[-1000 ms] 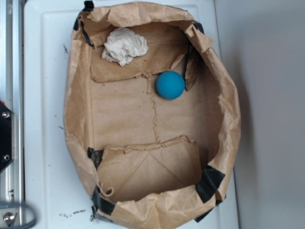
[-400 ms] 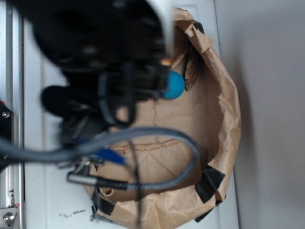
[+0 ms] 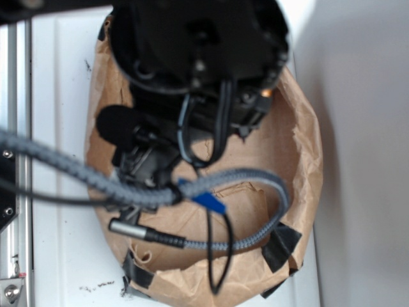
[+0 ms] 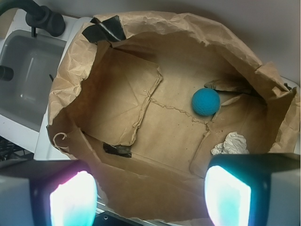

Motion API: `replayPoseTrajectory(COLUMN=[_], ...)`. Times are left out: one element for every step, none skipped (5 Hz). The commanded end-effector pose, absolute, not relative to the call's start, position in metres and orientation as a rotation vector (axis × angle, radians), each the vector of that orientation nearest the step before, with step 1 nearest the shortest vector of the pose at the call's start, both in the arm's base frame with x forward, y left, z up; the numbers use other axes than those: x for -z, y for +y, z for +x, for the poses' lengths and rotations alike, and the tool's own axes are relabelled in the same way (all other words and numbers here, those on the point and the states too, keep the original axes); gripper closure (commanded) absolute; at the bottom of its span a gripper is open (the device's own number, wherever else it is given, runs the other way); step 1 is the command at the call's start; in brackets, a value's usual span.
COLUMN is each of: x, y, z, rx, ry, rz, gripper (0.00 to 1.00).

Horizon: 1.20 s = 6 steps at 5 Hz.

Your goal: Grab the white paper.

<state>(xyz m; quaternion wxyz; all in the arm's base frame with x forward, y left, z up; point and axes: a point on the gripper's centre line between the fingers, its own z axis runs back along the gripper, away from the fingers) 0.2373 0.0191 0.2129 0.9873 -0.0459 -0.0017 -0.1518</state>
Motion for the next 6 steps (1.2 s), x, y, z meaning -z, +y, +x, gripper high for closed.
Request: replayPoseTrajectory(x=[-0.194,-0.170,-0.148,-0.135,-0.120,-0.110], y=[0.040,0.054,0.057,0.061,0.067,0.073], z=[0.248,0.261,0.265,0.259,0.251,0.250], rx=[0.475,0.580,0.742,0.799,0.830,0.835], ry=[0.017,0.034,0.044,0.051,0.051,0.068], rz=[-0.093,-0.141,-0.074,0.040,0.095,0.115], gripper=[0.00,0.00,0.00,0.00,0.00,0.00])
